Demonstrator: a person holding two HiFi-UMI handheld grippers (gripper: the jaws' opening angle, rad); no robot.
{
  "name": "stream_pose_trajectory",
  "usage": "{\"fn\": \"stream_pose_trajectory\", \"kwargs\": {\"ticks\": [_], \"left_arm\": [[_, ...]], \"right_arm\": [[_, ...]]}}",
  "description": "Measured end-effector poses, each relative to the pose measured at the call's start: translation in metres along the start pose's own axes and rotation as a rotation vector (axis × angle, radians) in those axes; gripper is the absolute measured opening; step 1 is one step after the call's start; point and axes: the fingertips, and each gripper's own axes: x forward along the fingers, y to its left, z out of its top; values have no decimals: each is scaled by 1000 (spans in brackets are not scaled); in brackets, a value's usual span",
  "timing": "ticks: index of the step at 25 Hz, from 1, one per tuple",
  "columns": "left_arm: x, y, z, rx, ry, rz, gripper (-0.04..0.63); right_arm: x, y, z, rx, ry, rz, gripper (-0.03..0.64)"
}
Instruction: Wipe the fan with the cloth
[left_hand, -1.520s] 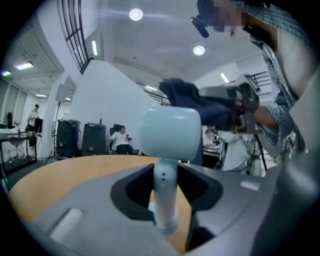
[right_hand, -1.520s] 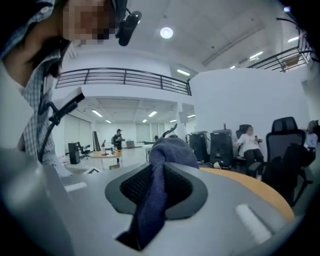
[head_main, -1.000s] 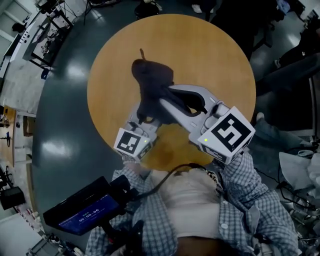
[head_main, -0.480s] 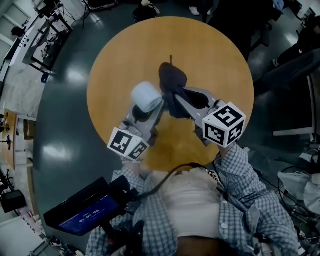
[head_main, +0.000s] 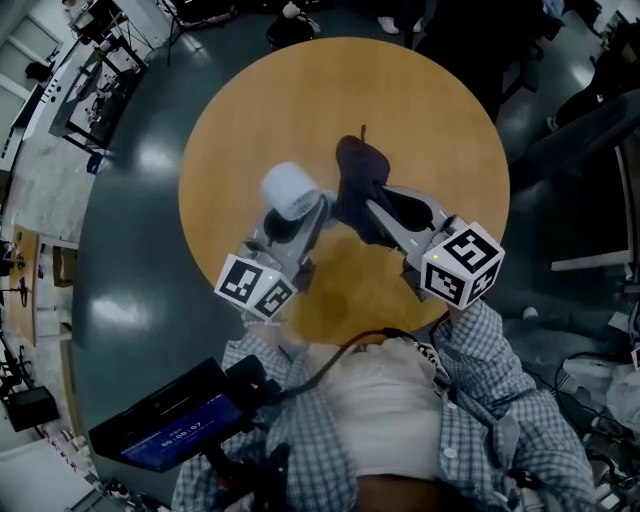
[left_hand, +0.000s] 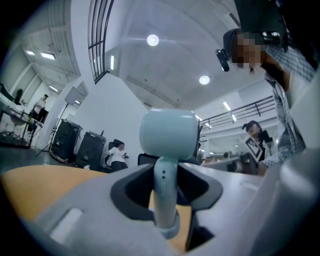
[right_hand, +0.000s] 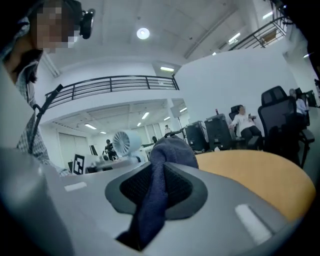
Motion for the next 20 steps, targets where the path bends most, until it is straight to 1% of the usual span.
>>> {"fn": "stream_pose_trajectory", "kwargs": {"ticks": [3, 5, 6, 8, 9, 10, 11, 15, 18, 20], "left_arm": [[2, -1, -1, -1, 8, -5, 141], [4, -1, -2, 4, 15, -8, 141], [6, -1, -2, 9, 18, -11, 141], [8, -3, 0, 17, 17, -19, 141], [9, -4, 2, 18, 12, -24, 141], [9, -5, 4, 16, 5, -28, 141], [9, -6, 6, 17, -2, -34, 141], [4, -8, 15, 34, -31, -40, 141], [2, -10, 22, 26, -60, -45, 141], [1, -13, 27, 15, -77, -57, 141]], "right_arm": [[-13, 38, 59, -103, -121, 62, 74], [-18, 67, 93, -198, -190, 113, 74], [-18, 82, 104, -256, -203, 135, 74], [-9, 101, 106, -377, -172, 157, 74], [-3, 104, 99, -419, -139, 155, 74], [4, 102, 90, -436, -110, 147, 74], [9, 98, 80, -430, -93, 135, 74], [12, 74, 49, -339, -83, 78, 74], [9, 52, 12, -336, -1, 28, 74], [9, 38, -16, -295, 59, 18, 74]]}}
